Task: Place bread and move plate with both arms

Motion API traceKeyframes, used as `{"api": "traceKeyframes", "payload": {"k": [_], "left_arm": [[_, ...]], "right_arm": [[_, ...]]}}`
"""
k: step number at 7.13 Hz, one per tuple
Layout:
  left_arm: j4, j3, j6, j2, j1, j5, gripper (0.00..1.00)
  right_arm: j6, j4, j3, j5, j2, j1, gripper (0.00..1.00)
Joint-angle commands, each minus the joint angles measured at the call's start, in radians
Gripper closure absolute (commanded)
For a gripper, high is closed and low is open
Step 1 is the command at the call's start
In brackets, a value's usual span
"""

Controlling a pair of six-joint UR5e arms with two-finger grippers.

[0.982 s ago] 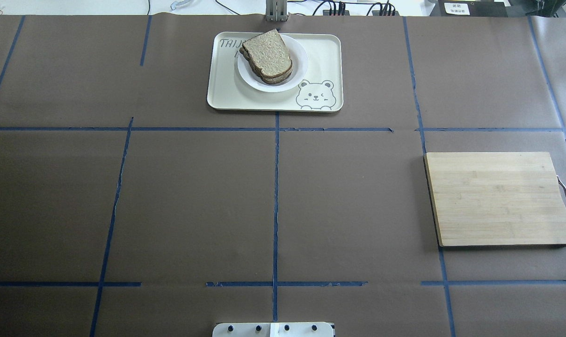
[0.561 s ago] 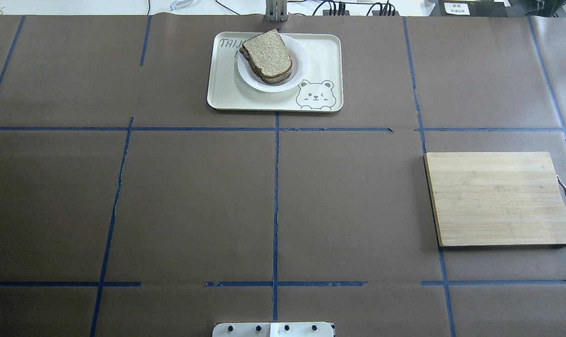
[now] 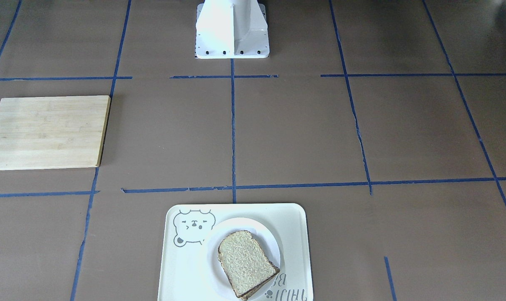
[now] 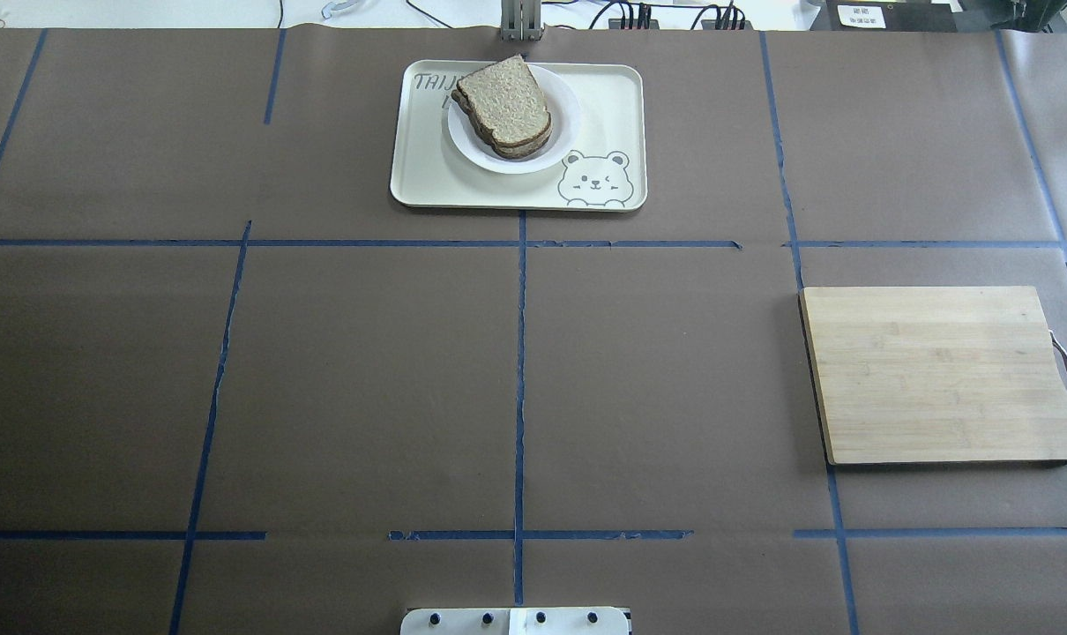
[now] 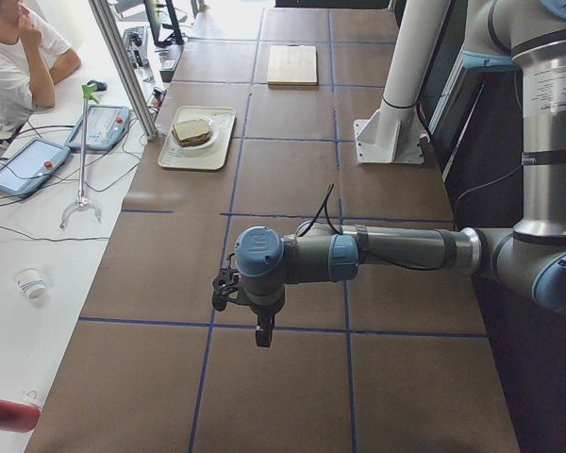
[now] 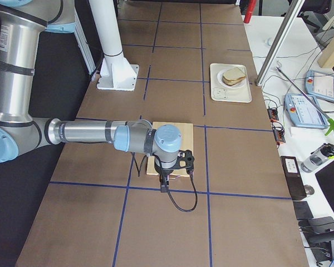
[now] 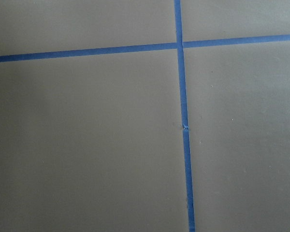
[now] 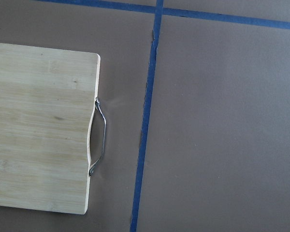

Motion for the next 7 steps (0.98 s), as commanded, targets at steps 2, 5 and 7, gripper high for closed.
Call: {"api": "traceKeyframes", "payload": {"k": [2,5,7], "left_arm": [[-0.004,-0.001,0.002,-0.002,0.0,-0.009,0.0],[-0.002,-0.001,0.0,-0.002,0.0,-0.002,0.0],[-0.004,-0.017,0.008,-0.005,0.0,-0.004,0.0]], "right_arm": [[0.0,0.001,0.004,0.003,0.002,0.0,0.0],[-0.002,0.003,0.007,0.0,0.002,0.0,0.0],[-0.002,0.003,0.004,-0.002,0.002,0.0,0.0]]}}
